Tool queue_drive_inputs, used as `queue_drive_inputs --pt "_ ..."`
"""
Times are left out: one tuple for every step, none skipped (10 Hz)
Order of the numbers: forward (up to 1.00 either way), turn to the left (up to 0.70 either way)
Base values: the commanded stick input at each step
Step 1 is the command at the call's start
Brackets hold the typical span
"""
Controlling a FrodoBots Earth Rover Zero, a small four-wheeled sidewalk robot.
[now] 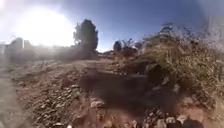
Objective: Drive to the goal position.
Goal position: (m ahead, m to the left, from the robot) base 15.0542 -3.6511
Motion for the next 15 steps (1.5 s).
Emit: queue_drive_inputs --pt "0.5 0.0" --pt "0.5 0.0" --pt "0.5 0.0" --pt "0.5 0.0" --pt "0.5 0.0" --pt "0.5 0.0" --pt "0.5 0.0" --pt "0.5 0.0" --pt "0.5 0.0" --pt "0.5 0.0" --pt "0.5 0.0" --pt "0.5 0.0" --pt "0.5 0.0" --pt "0.5 0.0" --pt "0.5 0.0"
